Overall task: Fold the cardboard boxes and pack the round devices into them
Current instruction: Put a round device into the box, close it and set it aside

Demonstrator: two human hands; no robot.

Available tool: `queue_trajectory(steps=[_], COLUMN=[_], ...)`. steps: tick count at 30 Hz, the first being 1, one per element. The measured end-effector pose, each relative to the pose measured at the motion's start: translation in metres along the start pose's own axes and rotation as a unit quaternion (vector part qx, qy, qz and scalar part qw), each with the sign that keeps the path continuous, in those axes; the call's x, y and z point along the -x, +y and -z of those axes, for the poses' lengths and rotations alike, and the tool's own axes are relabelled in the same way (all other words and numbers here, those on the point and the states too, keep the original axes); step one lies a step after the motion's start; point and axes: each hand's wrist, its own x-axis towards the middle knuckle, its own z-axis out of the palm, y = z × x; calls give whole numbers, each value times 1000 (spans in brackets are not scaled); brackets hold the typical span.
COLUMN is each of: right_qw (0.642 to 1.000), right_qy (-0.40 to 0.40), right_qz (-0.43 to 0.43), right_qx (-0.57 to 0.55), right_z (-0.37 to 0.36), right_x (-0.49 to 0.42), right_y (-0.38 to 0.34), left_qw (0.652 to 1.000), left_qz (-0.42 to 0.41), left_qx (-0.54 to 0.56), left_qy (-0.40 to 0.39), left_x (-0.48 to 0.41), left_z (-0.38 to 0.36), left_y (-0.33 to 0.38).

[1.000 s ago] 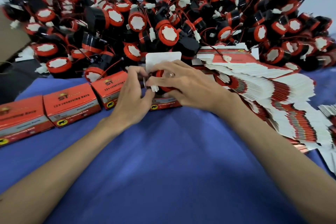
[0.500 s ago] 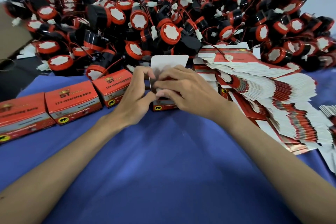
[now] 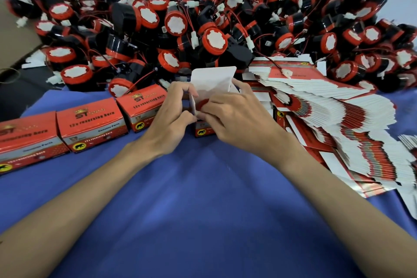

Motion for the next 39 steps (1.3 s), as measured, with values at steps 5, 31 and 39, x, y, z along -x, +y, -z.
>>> queue_trajectory(steps=[5, 31, 39], right_qw=[998, 929, 780], right_qy=[47, 218, 159], right_qz=[-25, -88, -292], right_qx=[-44, -286, -530], right_z=[-7, -27, -13], right_x=[2, 25, 21], right_y=[-2, 3, 8], left_qw=[1000, 997, 999], left_qz=[7, -3, -16], left_qx=[14, -63, 27], left_qy=[-5, -43, 15], left_x=[-1, -3, -4], left_z=[-1, -5, -9], left_y=[0, -14, -9])
